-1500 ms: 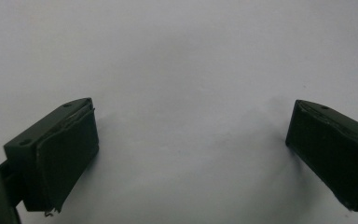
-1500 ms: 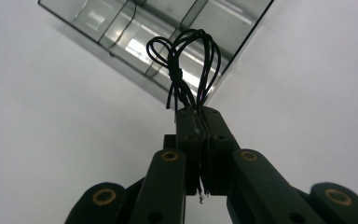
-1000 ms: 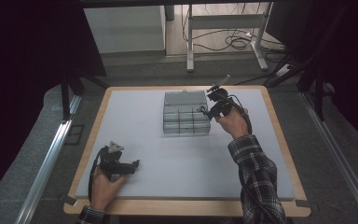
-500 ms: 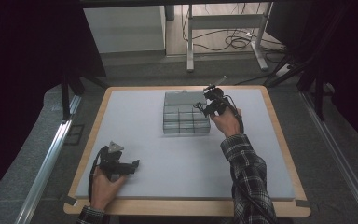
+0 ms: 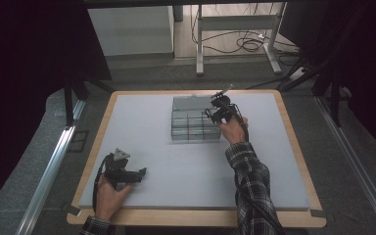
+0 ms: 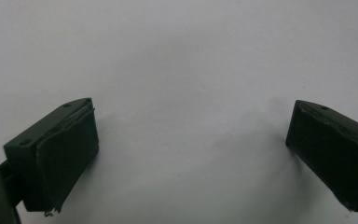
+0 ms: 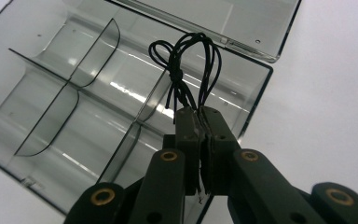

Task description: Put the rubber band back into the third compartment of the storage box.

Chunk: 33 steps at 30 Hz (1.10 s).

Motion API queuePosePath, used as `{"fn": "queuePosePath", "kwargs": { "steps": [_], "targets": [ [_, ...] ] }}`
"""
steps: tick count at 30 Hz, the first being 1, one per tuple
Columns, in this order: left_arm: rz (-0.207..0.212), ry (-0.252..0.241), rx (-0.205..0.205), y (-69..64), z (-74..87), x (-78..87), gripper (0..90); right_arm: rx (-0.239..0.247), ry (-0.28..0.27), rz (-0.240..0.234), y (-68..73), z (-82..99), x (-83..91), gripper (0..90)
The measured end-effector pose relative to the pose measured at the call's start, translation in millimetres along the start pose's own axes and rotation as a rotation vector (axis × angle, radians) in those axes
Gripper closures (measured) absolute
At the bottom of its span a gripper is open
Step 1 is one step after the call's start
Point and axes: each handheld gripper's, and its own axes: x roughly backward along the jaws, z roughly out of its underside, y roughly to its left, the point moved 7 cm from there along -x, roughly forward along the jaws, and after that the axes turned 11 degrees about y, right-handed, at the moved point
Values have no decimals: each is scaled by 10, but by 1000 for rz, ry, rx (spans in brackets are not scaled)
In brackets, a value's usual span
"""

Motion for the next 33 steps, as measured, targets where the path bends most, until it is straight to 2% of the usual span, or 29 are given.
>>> {"fn": "queuePosePath", "kwargs": {
  "steps": [5, 11, 13, 17, 21, 25, 33],
  "targets": [
    [0, -1, 1, -1, 0, 0, 20, 10, 0, 28, -2, -15, -78, 853],
    [-1, 3, -3, 2, 2, 2, 20, 13, 7, 40, -32, -9, -159, 844],
    [0, 0, 0, 0, 0, 0, 20, 19, 7, 32, -23, -11, -173, 811],
    [0, -1, 1, -1, -1, 0, 20, 41, -5, 57, -2, -48, -132, 742],
    [-2, 8, -9, 7, 6, 5, 20, 37, -22, 53, -6, -74, -71, 737],
    [-1, -1, 0, 0, 0, 0, 20, 35, -20, 40, 1, -65, -82, 738],
    [-3, 8, -10, 7, 6, 4, 20, 52, -33, 20, 64, -25, -45, 728]
  ]
}}
